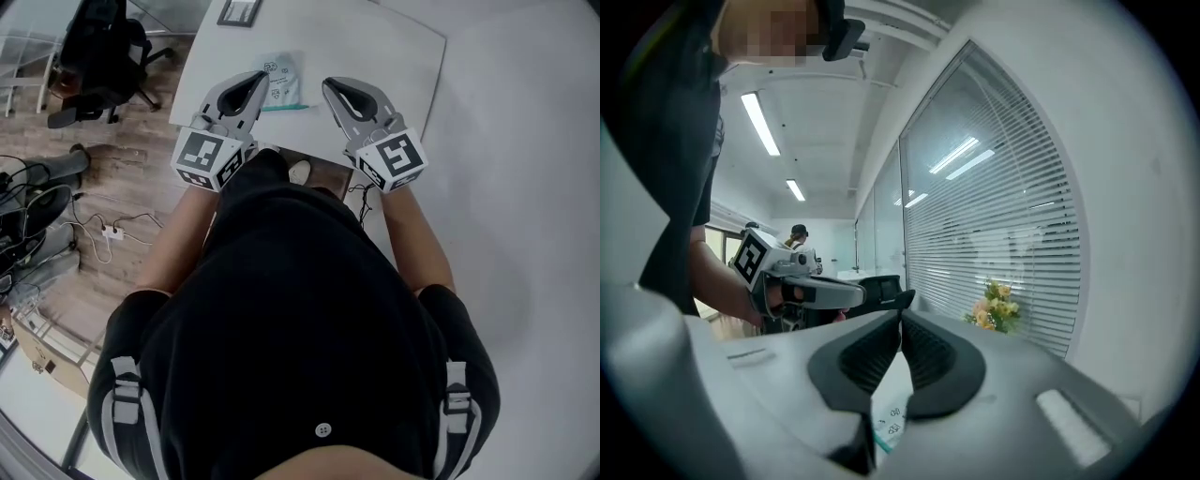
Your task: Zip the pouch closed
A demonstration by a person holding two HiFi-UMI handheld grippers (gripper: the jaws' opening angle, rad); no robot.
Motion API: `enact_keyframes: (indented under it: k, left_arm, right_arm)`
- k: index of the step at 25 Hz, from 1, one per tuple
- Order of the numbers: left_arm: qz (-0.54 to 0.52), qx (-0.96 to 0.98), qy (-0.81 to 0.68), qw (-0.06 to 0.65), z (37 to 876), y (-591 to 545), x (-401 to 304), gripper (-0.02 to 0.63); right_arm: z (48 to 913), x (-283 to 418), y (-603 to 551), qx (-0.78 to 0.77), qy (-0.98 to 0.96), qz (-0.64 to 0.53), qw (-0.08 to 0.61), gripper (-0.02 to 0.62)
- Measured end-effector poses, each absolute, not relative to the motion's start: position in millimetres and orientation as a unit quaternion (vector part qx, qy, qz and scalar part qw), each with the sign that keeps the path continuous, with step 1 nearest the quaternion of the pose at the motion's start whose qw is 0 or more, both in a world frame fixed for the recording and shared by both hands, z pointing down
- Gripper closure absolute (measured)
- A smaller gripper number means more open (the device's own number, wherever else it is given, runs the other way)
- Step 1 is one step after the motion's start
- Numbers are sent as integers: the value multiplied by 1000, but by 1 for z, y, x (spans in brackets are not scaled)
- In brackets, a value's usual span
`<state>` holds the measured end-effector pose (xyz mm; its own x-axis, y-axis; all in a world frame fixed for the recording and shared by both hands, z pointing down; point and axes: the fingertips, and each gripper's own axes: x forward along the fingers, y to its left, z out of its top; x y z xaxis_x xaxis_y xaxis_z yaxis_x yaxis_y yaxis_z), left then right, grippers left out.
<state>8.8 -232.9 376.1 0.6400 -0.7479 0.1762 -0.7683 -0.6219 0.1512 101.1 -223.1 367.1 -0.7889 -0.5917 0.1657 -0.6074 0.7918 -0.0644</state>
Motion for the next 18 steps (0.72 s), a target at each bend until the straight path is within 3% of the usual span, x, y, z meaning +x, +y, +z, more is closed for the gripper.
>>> enact_keyframes:
  k: [18]
  left_arm:
    - [15,909,-412,57,326,-228,15,597]
  right_arm:
    - [305,109,-228,340,-940,-4,17,584]
